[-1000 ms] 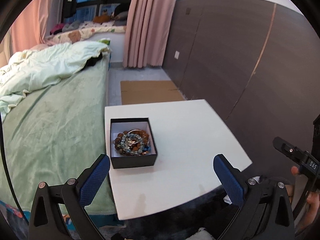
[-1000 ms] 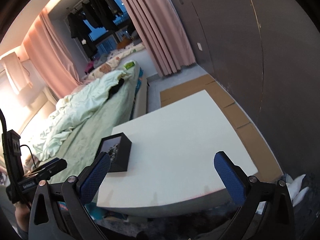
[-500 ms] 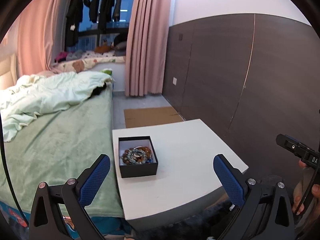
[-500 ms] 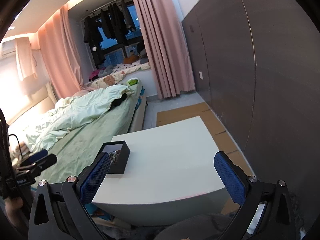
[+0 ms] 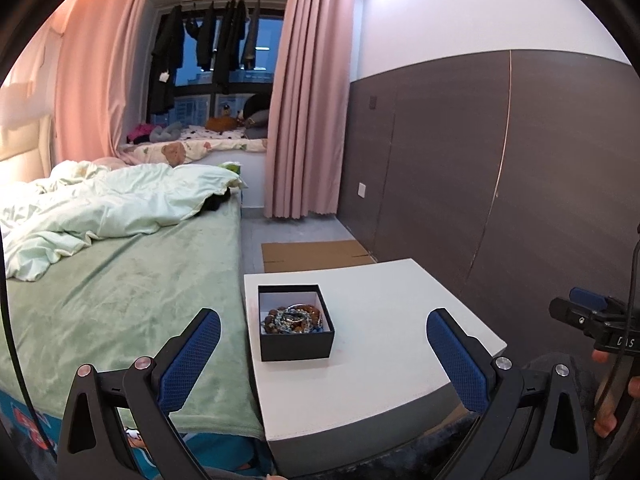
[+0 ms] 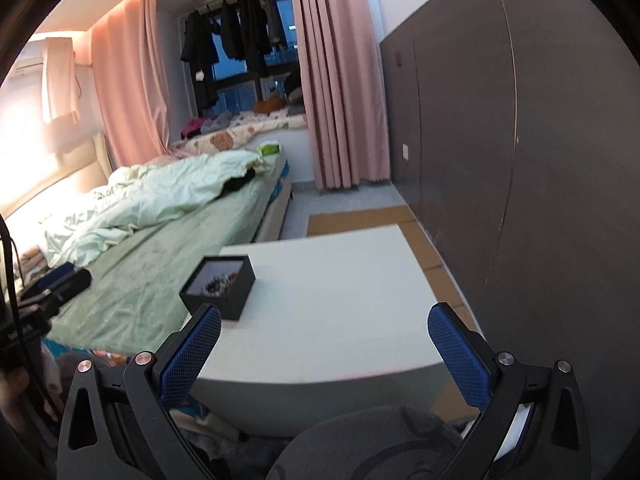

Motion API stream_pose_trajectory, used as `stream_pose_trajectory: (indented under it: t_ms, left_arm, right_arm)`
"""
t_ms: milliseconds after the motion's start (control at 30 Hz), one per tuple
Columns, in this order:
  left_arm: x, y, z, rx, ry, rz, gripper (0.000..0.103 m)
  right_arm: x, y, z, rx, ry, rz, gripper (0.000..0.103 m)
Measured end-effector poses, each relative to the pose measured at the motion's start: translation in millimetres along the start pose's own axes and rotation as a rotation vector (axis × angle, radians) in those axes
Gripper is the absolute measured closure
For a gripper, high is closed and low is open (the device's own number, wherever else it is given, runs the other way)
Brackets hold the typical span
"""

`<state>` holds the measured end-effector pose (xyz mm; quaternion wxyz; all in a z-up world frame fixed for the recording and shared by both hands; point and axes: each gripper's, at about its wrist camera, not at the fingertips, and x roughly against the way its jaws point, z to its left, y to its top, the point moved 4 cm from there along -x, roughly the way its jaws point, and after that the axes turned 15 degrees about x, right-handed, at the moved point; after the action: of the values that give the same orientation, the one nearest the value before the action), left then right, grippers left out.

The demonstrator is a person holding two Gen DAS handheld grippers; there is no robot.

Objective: Organize jewelry

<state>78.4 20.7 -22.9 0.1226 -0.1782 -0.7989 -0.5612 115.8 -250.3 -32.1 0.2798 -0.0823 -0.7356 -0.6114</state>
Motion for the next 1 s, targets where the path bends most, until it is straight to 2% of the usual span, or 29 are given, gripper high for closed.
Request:
stream_pose_trajectory:
  t_ms: [333, 567, 1000]
  left_arm:
    - [2, -5, -3, -0.023, 0.028, -0.020, 0.000]
    - [5, -5, -2, -0.019, 0.047, -0.028, 0.000]
    - [5, -7, -4, -0.023, 0.059, -0.031, 0.000]
  right_arm:
    - [6, -6, -3, -0.041, -0.040, -0.024, 0.000]
    - [12, -6, 3, -0.011, -0.078, -0.040, 0.000]
    - [13, -5, 7, 0.002, -0.079, -0.033, 0.000]
